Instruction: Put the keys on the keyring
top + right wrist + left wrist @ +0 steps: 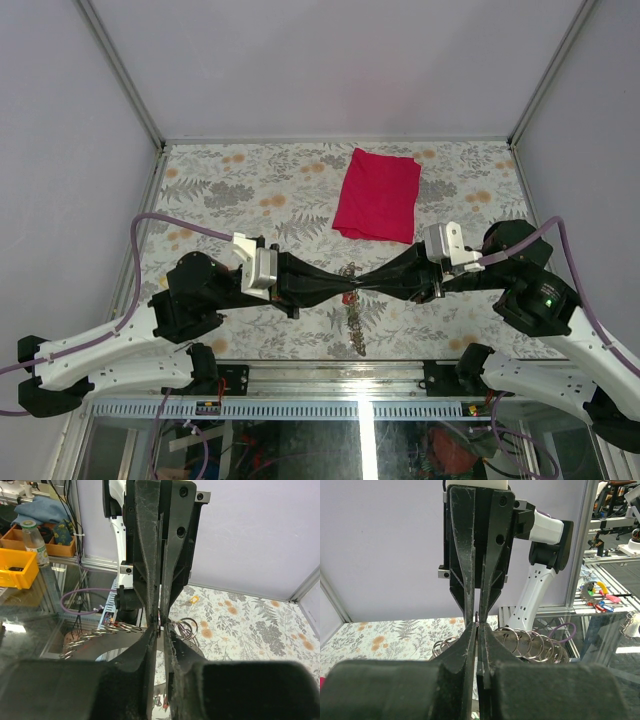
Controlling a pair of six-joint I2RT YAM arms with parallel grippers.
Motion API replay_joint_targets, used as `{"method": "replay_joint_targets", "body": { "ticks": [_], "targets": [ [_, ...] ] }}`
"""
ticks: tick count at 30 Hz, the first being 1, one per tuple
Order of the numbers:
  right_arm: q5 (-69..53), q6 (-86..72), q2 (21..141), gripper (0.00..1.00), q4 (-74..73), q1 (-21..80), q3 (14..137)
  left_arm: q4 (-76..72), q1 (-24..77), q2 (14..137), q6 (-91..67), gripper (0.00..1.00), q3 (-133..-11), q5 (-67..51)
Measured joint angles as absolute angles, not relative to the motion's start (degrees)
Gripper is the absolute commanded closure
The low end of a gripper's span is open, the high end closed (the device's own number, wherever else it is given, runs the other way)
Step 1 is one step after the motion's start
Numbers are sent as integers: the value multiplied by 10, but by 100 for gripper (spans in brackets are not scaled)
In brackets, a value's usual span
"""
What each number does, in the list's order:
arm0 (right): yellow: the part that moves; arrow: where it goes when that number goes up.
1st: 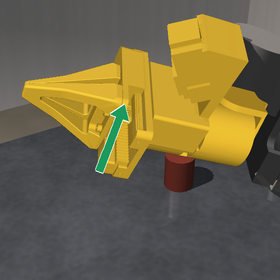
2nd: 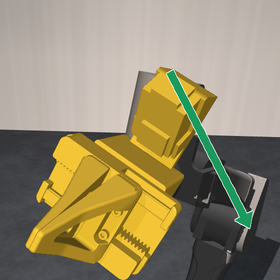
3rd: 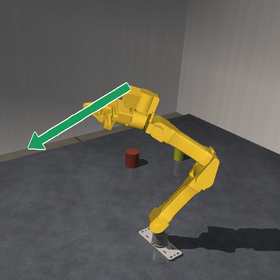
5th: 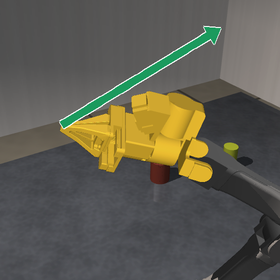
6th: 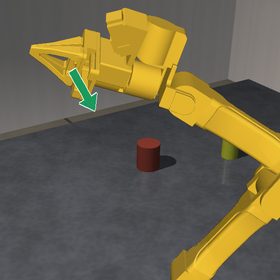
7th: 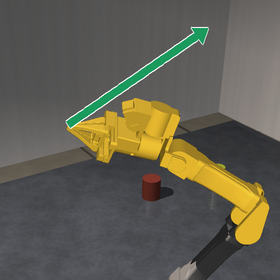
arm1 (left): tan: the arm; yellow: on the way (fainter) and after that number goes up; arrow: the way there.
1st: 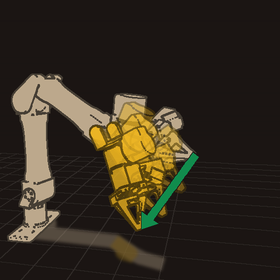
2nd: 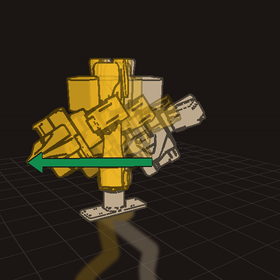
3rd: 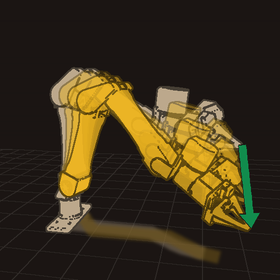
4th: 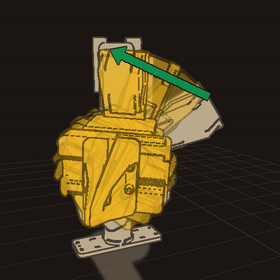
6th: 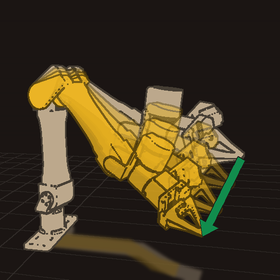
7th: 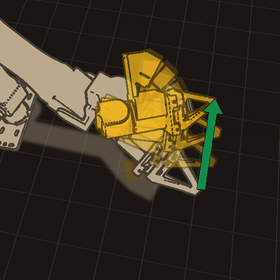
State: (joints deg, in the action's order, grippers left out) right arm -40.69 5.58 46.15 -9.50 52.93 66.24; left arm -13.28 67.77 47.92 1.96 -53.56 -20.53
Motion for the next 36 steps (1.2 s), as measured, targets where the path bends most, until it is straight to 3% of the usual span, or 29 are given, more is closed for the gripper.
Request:
{"method": "replay_joint_targets", "body": {
  "ticks": [3,6,9,18,24,27,36],
  "targets": [
    [-413,55,462,100,-94,529,662,-133,678,478,20,100,-536,-206],
    [-416,52,463,100,-91,529,662,-133,678,477,20,98,-536,-205],
    [-415,51,463,100,-91,529,662,-133,678,476,20,80,-536,-204],
    [-385,73,461,100,-132,529,662,-116,678,458,15,54,-537,-160],
    [-340,104,454,100,-163,529,662,-10,678,458,-14,48,-570,-74],
    [-307,119,454,100,-195,529,663,50,678,469,-43,39,-585,-20],
    [-214,114,454,100,-281,529,649,236,678,540,-152,25,-597,108]
  ]
}}
